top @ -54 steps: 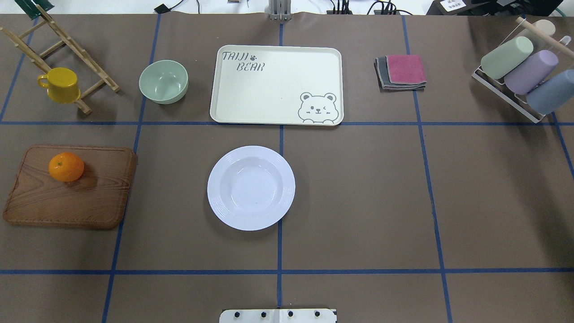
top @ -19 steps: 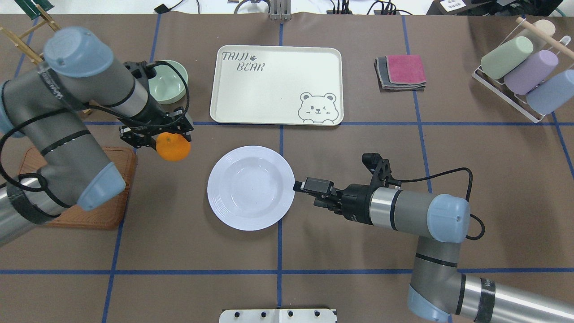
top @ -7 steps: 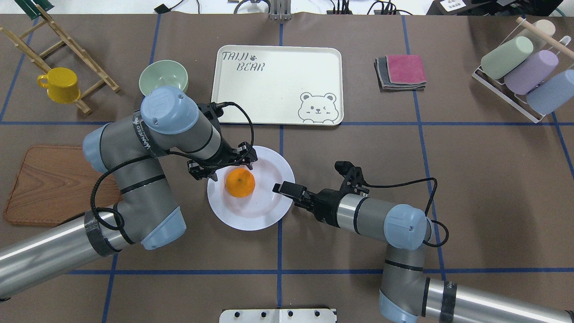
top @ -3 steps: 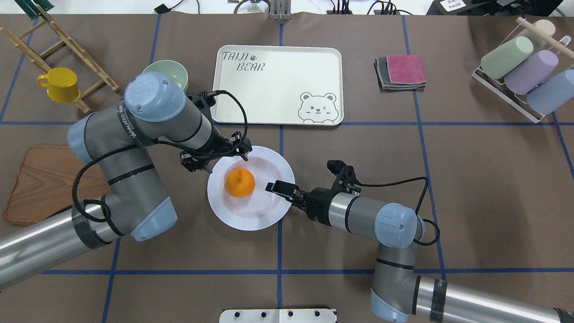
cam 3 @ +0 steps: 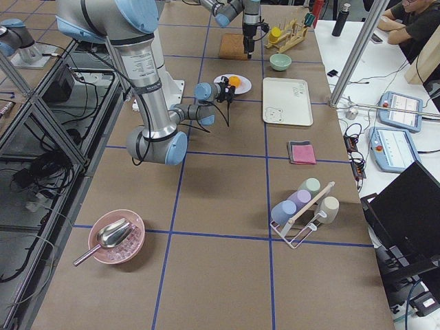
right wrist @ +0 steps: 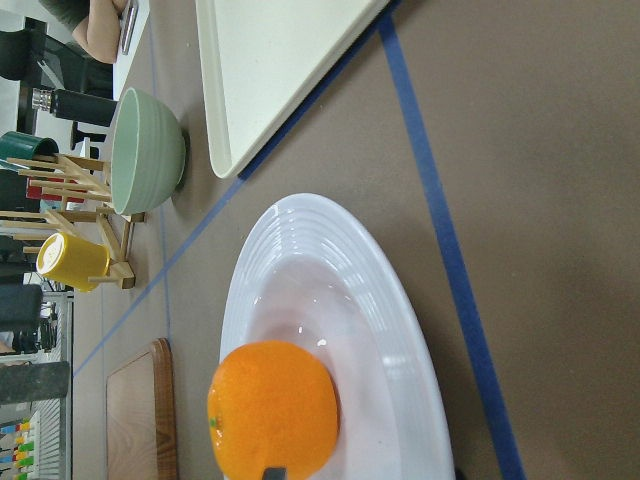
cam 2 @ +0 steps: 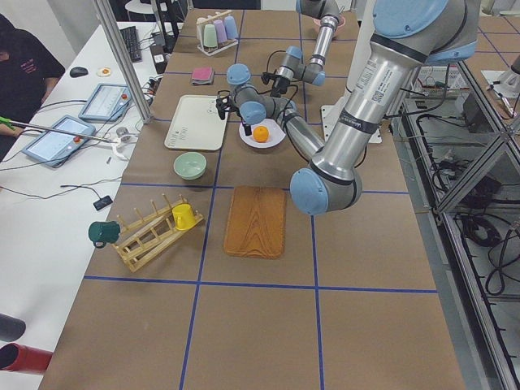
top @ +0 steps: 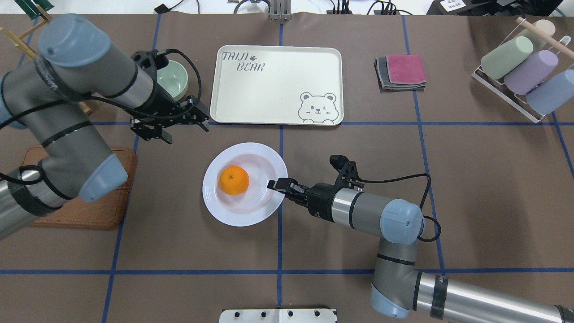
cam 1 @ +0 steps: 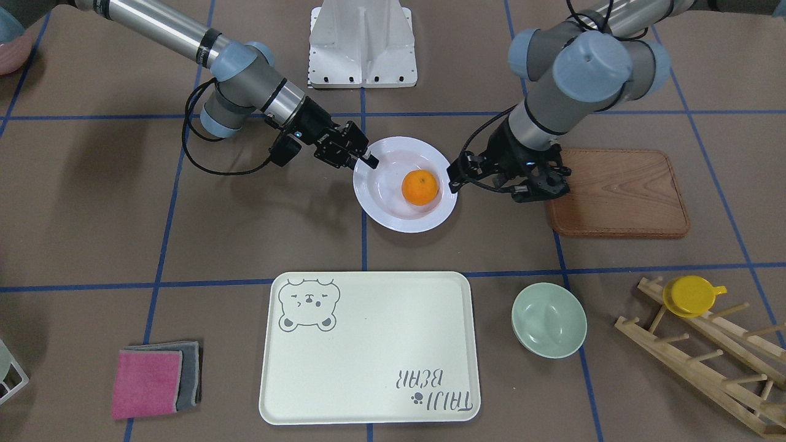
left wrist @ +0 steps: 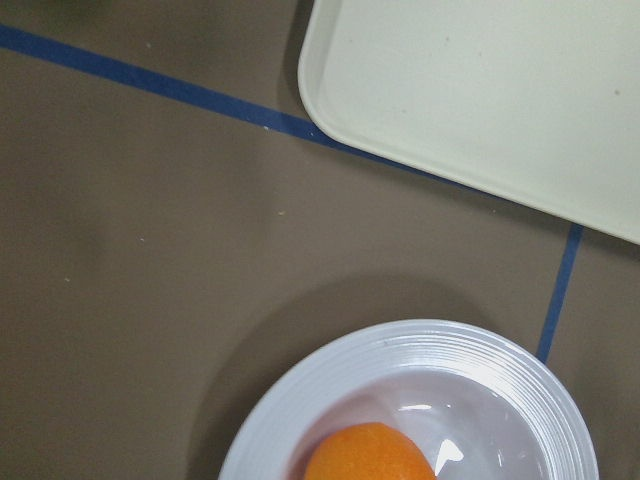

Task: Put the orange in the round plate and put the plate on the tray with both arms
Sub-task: 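Slide the plate with the right gripper onto the bear tray while the left withdraws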

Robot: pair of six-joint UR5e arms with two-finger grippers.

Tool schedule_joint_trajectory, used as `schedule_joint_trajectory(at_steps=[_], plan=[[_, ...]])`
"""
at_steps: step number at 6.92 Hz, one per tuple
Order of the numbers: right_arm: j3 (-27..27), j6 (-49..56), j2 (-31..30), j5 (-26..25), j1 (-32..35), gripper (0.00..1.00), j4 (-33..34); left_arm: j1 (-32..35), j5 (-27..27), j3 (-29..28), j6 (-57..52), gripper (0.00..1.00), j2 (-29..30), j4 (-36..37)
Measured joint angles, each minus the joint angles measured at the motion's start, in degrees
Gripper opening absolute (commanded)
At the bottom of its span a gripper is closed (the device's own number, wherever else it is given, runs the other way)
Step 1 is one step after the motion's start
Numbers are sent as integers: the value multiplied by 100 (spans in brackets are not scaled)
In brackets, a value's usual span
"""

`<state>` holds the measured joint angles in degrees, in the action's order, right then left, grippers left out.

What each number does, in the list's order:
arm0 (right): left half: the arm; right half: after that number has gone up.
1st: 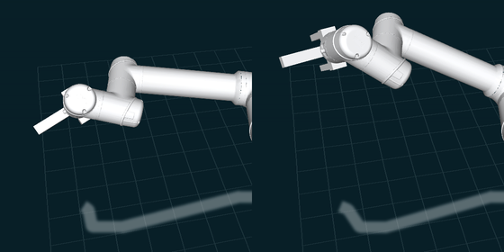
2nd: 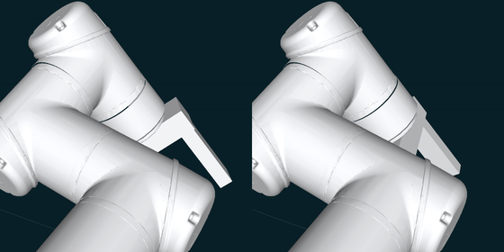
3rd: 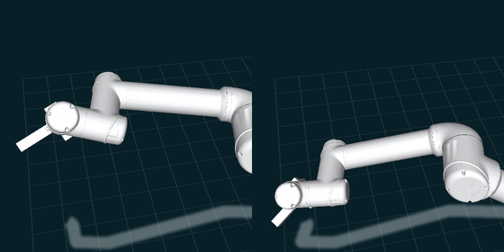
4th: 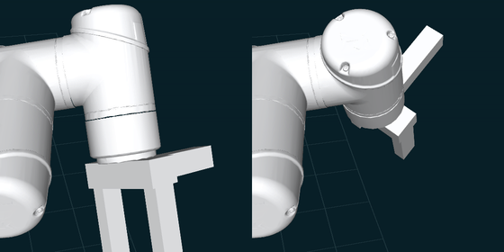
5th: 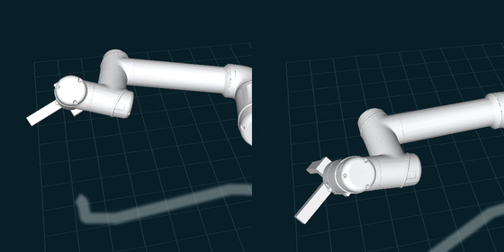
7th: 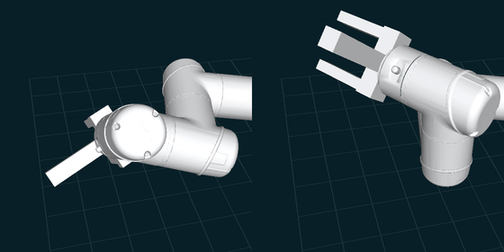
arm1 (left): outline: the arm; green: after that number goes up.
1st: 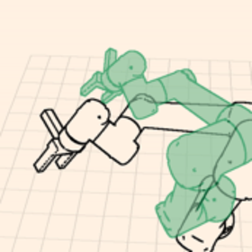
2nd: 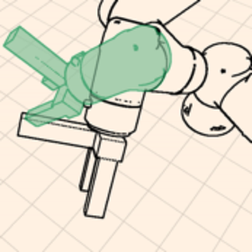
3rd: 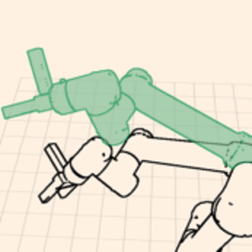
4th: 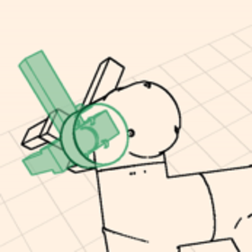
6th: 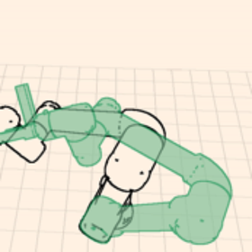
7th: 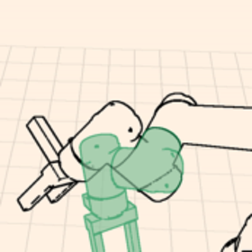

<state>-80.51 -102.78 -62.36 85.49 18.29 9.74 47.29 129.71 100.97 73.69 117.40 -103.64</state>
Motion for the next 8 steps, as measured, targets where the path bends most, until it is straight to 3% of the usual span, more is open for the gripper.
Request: schedule_joint_trajectory(at_steps=[3, 5, 6, 8], plan=[[-92, -110, 18, 9, 123, 0, -165, 493, 117, 598, -1130, 98, -308, 762], [-240, -517, 73, -29, 278, 0, -172, 769, 79, 800, -1836, 98, -635, 876], [-272, -928, 163, -250, 472, 0, -162, 914, 46, 846, -2251, 98, -838, 883], [177, -1861, 535, -1335, 814, 0, -74, 1038, -189, 848, -2866, 98, -1115, 875]])
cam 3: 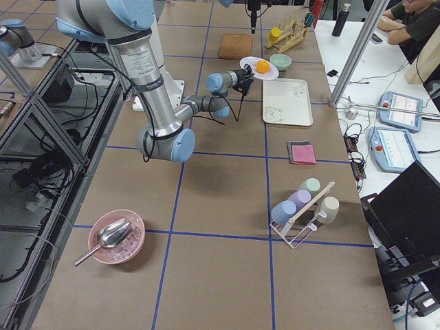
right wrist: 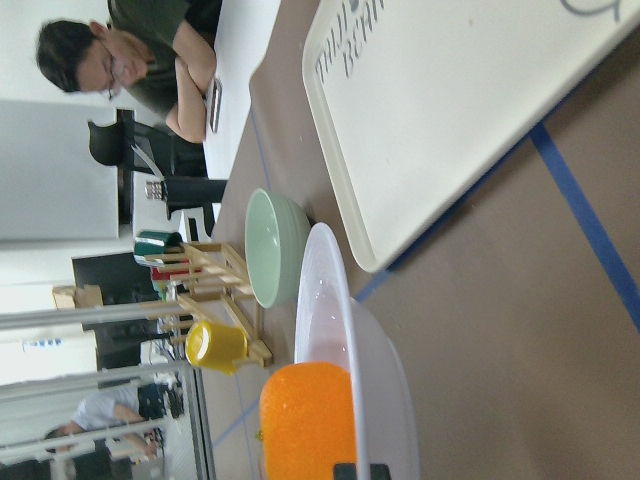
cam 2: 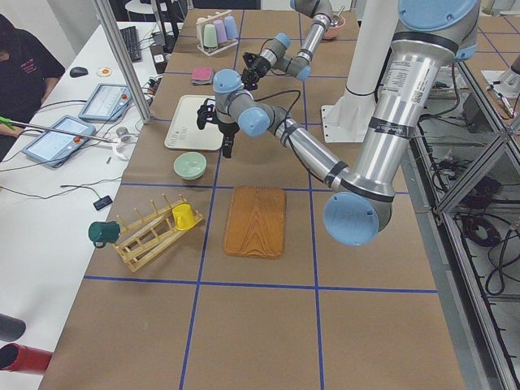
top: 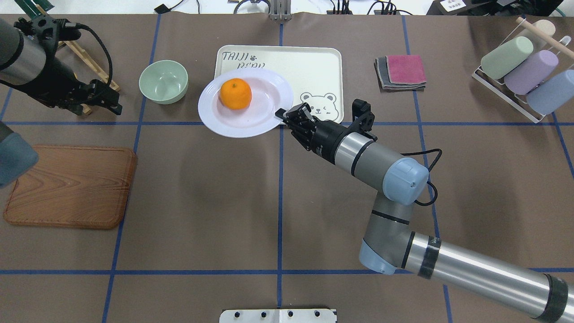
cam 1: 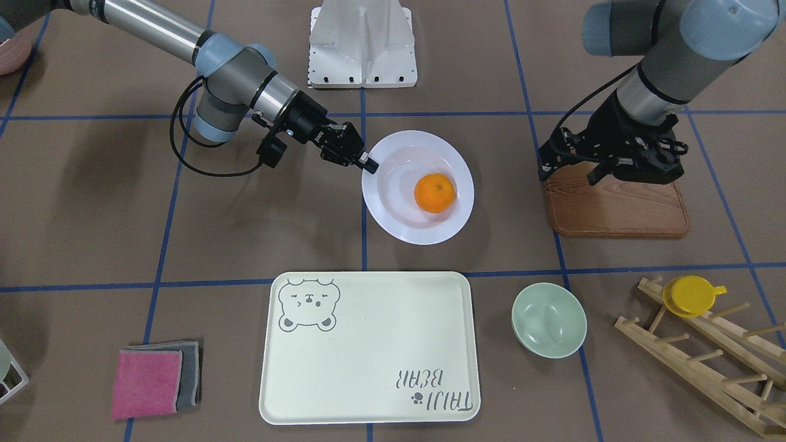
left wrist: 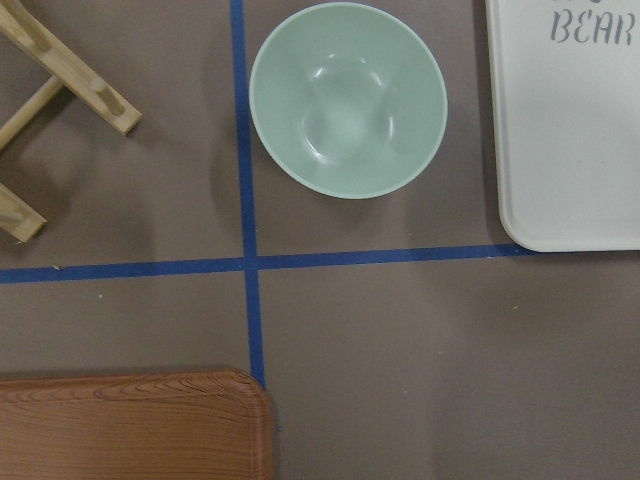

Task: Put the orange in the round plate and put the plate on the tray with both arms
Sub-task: 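Slide the plate with the right gripper onto the bear tray while the left withdraws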

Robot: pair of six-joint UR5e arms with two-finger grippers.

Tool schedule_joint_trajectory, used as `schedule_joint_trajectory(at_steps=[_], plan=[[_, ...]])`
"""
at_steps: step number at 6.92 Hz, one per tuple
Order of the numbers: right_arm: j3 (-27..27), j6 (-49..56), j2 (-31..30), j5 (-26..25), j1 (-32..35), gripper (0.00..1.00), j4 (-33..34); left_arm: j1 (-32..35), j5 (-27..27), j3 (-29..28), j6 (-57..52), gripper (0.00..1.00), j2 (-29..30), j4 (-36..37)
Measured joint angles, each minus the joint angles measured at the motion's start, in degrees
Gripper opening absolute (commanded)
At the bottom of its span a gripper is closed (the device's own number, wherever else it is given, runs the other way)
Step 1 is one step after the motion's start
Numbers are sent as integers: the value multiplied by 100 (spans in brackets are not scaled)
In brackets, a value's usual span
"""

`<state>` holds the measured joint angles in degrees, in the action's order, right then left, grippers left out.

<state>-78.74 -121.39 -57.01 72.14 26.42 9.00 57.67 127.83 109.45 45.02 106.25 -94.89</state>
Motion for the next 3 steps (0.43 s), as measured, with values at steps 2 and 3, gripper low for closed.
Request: schedule_joint_trajectory(at_steps=[2, 3], plan=[[600, -374, 353, -926, 70, 0, 579, 13, -122, -57, -244, 98, -62, -3], [687, -412, 493, -1140, 67, 0, 1145, 15, -134, -74, -272, 98, -66, -3]])
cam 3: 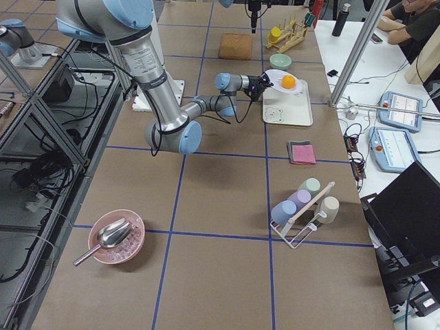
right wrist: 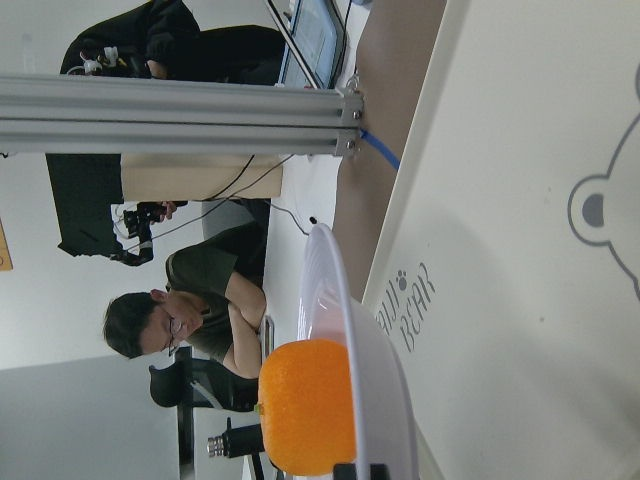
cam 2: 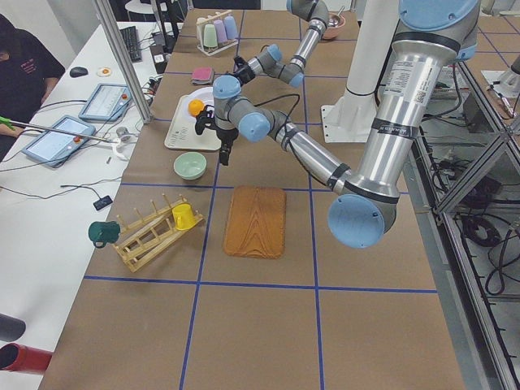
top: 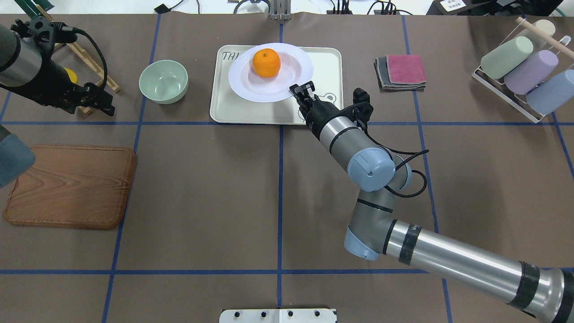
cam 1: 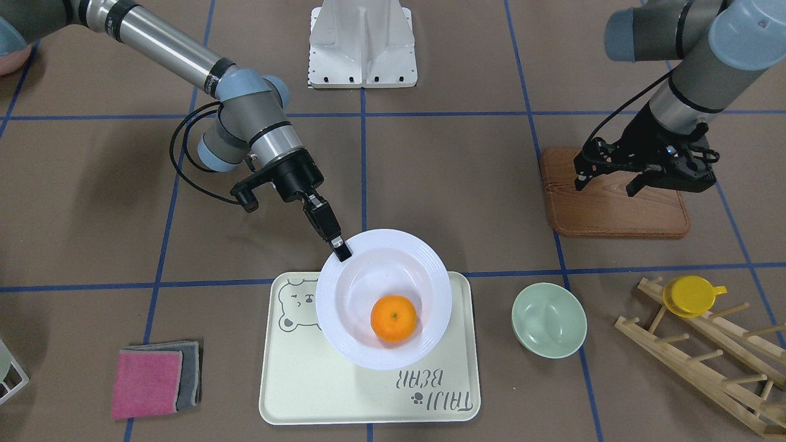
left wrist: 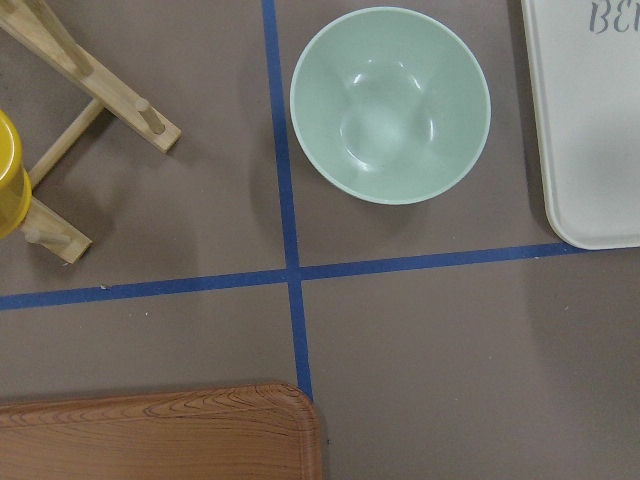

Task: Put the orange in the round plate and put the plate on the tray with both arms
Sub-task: 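Slide the plate with the right gripper onto the bear tray while the left withdraws, then adjust the plate on the tray and open the right gripper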

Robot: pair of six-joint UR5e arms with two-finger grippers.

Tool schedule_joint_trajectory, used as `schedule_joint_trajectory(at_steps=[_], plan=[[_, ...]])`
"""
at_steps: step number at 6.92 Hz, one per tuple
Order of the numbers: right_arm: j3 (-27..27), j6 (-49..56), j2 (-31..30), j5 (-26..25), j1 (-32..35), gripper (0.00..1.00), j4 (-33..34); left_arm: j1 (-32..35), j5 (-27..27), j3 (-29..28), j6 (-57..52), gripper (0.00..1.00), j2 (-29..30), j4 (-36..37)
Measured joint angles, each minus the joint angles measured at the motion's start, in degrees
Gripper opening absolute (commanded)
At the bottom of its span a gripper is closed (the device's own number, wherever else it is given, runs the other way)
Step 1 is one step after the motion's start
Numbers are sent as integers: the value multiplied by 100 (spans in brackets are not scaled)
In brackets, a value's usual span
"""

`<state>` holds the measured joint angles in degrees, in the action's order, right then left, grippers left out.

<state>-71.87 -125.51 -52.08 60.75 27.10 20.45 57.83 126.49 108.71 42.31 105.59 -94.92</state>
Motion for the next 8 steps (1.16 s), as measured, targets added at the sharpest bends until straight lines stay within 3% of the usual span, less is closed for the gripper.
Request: schedule_joint_trajectory(at_steps=[3, 4, 5, 7, 8], plan=[[249, -80, 123, -248, -74, 2, 577, 0, -1, -25, -12, 98, -3, 0], [329, -164, 163, -334, -127, 56, 771, 0, -1, -25, -12, 98, -3, 0], [340, -198, 250, -387, -173, 99, 1165, 0, -1, -25, -12, 98, -3, 0], [98, 347, 265, 14, -180, 100, 1666, 6, -7, -25, -12, 98, -3, 0], [-266, 1003, 55, 619, -148, 100, 1857, 8, -7, -23, -12, 98, -3, 0]])
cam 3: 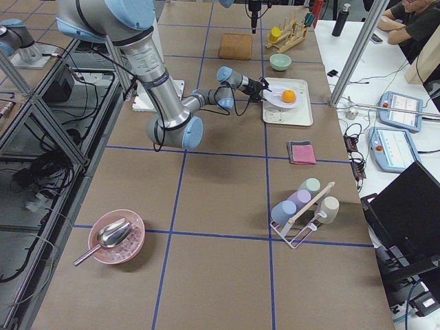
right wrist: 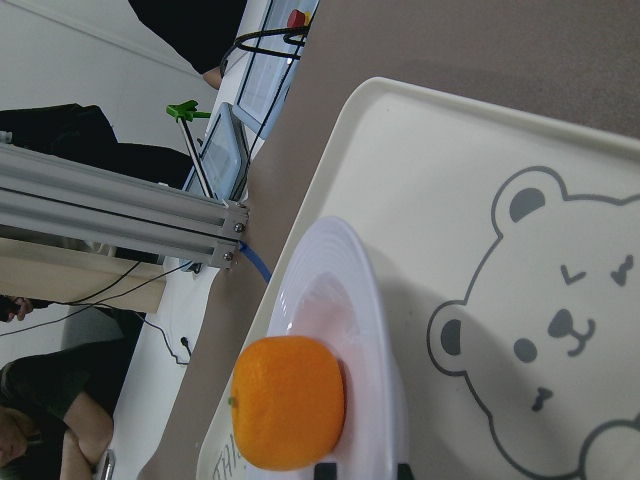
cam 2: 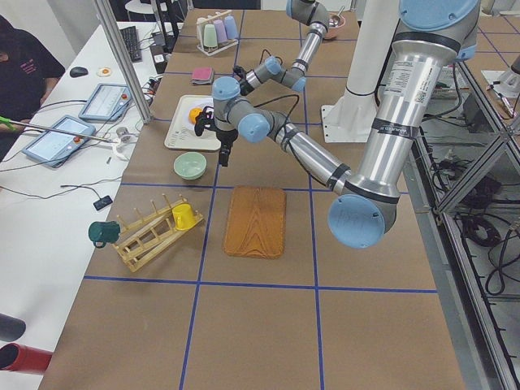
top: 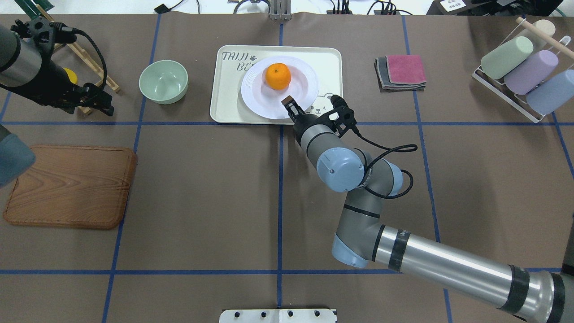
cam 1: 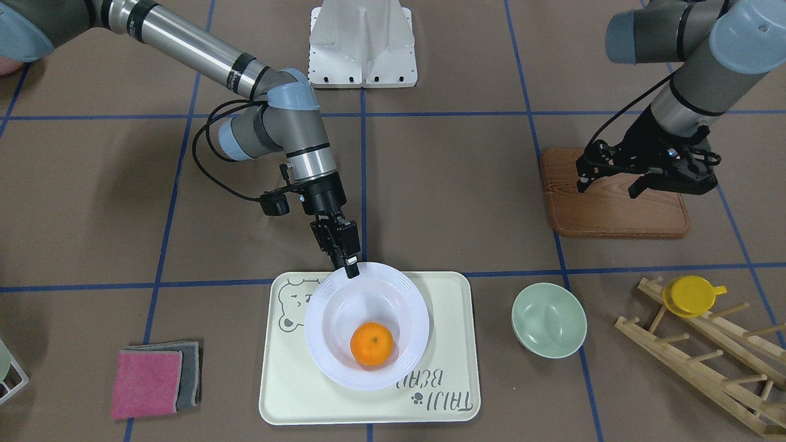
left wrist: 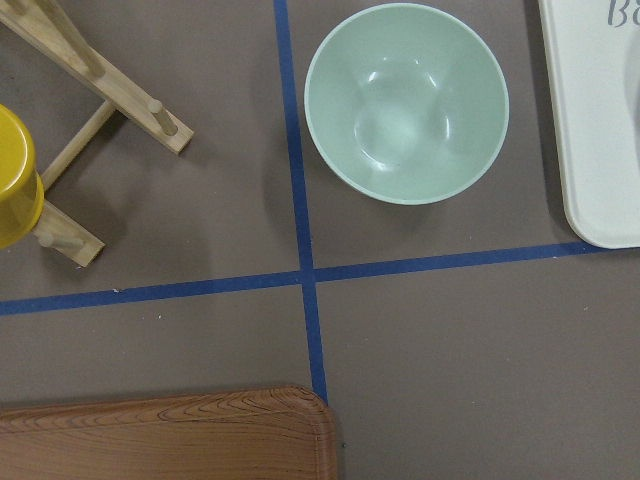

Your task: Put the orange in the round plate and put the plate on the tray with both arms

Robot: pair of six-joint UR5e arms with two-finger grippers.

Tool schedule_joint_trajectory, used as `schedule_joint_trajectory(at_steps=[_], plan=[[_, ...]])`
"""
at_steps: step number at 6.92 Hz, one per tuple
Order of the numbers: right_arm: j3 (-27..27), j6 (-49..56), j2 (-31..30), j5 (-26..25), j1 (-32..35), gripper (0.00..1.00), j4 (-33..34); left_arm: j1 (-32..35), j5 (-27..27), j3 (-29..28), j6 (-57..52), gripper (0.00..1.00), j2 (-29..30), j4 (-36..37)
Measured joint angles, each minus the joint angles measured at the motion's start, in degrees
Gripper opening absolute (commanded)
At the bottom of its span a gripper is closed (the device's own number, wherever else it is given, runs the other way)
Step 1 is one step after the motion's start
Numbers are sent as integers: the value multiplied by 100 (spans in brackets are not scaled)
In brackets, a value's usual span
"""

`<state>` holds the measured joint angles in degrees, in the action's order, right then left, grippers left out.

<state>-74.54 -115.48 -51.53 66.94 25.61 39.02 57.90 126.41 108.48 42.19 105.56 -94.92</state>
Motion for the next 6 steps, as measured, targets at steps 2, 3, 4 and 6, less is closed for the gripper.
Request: schedule_joint_trajectory(at_steps=[2, 3, 4, 6], plan=[[-1043, 1495, -710, 1215, 67, 100, 676, 1, 1, 11, 0, 98, 0, 0], [-1614, 2118, -927, 1730, 168, 100, 1318, 2, 2, 14, 0, 98, -2, 0], [-2305, 2645, -1038, 2308, 391, 100, 2178, 2, 2, 15, -2, 98, -23, -5], [-3091, 3142, -1117, 2781, 816, 100, 3449, 57, 5, 38, -363, 98, -264, -30]])
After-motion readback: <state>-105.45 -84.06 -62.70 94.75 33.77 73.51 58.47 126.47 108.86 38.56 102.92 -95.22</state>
